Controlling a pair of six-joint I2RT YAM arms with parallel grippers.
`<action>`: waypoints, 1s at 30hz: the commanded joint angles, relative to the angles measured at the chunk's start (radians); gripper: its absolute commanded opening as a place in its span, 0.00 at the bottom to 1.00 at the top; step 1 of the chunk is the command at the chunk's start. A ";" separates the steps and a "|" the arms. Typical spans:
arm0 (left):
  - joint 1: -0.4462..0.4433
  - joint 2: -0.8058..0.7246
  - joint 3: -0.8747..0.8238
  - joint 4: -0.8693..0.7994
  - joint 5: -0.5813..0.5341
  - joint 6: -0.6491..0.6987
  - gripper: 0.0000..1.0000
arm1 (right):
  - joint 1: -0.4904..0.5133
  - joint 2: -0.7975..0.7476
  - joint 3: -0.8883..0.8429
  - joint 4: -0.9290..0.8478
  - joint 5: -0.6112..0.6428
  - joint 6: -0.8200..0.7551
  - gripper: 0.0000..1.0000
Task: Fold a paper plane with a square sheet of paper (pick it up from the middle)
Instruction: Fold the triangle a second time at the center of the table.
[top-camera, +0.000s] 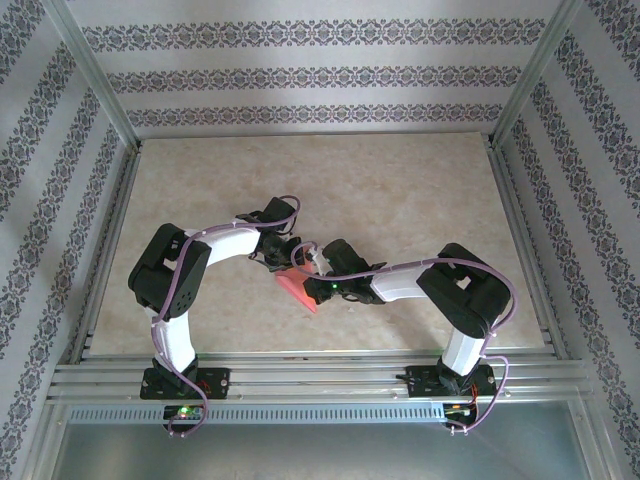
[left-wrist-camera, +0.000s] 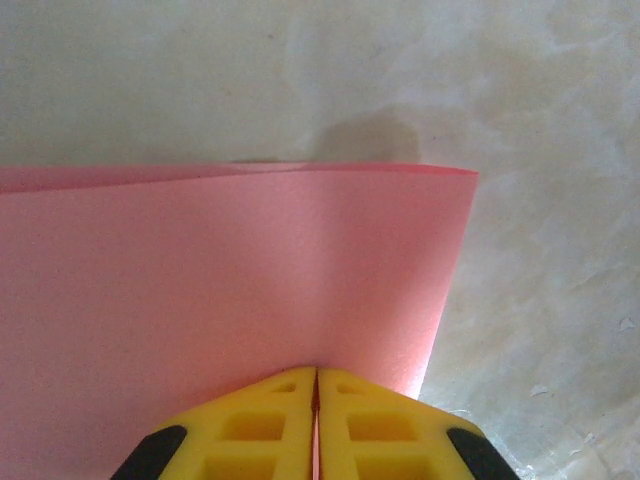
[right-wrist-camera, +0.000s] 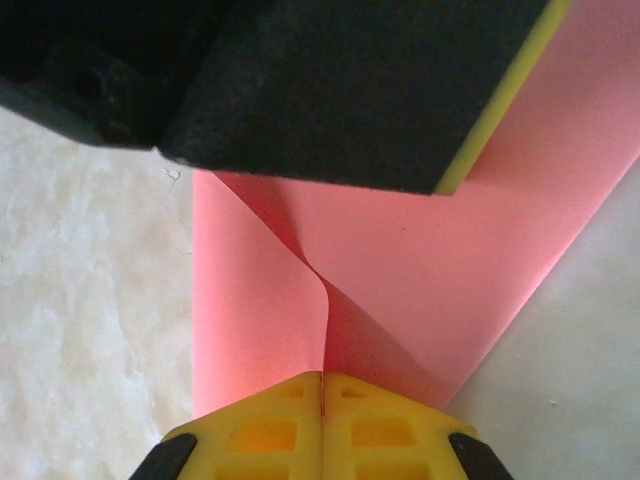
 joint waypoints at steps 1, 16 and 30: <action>-0.003 -0.018 0.008 -0.046 -0.009 -0.019 0.11 | -0.011 0.017 0.008 -0.029 0.019 0.006 0.03; 0.151 -0.295 -0.221 0.105 0.006 -0.187 0.19 | -0.012 0.020 0.000 -0.029 0.027 0.007 0.03; -0.001 -0.359 -0.409 0.416 0.082 -0.394 0.15 | -0.014 0.028 0.010 -0.039 0.016 0.011 0.03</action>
